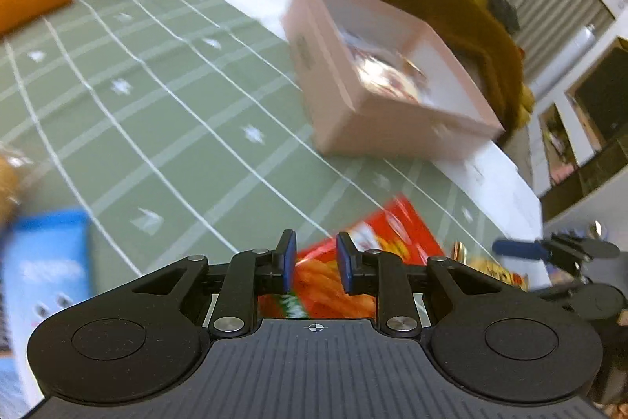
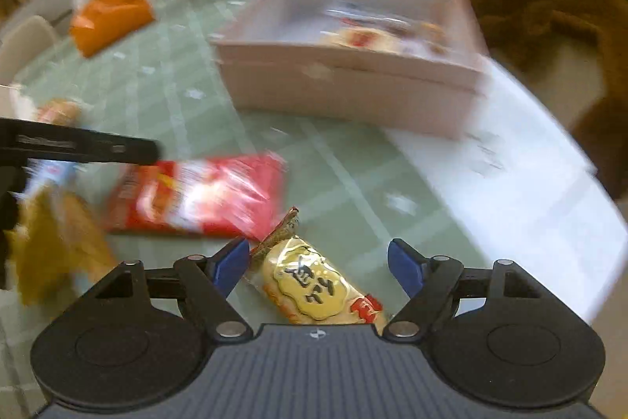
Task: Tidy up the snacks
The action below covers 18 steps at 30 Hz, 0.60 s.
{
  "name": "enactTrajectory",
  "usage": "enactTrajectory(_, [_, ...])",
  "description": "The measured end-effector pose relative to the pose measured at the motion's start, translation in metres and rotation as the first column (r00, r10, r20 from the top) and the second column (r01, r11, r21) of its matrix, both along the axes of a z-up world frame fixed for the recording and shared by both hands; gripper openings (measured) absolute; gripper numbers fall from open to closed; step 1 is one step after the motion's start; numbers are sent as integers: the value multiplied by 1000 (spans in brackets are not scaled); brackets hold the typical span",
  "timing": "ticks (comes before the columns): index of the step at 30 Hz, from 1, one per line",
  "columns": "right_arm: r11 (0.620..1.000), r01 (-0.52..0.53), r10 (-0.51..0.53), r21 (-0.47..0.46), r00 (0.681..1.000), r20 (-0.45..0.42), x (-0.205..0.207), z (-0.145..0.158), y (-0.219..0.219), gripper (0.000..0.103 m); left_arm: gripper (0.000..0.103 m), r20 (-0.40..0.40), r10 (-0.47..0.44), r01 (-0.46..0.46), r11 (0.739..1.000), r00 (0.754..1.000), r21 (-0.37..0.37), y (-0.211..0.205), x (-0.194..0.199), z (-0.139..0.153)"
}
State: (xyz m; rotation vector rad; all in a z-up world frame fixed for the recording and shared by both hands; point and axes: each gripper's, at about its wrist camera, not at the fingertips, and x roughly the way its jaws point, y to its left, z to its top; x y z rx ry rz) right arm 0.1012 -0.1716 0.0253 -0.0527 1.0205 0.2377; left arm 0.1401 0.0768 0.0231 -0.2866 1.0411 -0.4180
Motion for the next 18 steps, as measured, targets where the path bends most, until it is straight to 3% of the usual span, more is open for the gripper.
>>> enactTrajectory(3, [997,76,-76,3,997,7,-11,2,-22,82,26,19,-20,20,1000,1000,-14,-9,-15,14])
enactTrajectory(6, [995,88,-89,43,996,19,-21,11,-30,82,26,35,7,-8,1000,999,27,-6,-32,39])
enactTrajectory(10, [998,35,-38,57,998,49,-28,18,-19,82,26,-65,33,-33,999,997,16,6,-53,61])
enactTrajectory(14, [997,47,-49,60,998,36,-28,10,-10,82,26,-196,124,-132,991,973,-28,22,-66,52])
enactTrajectory(18, [996,53,-55,65,998,32,-33,5,-10,82,26,-221,286,-296,955,933,-15,38,-68,29])
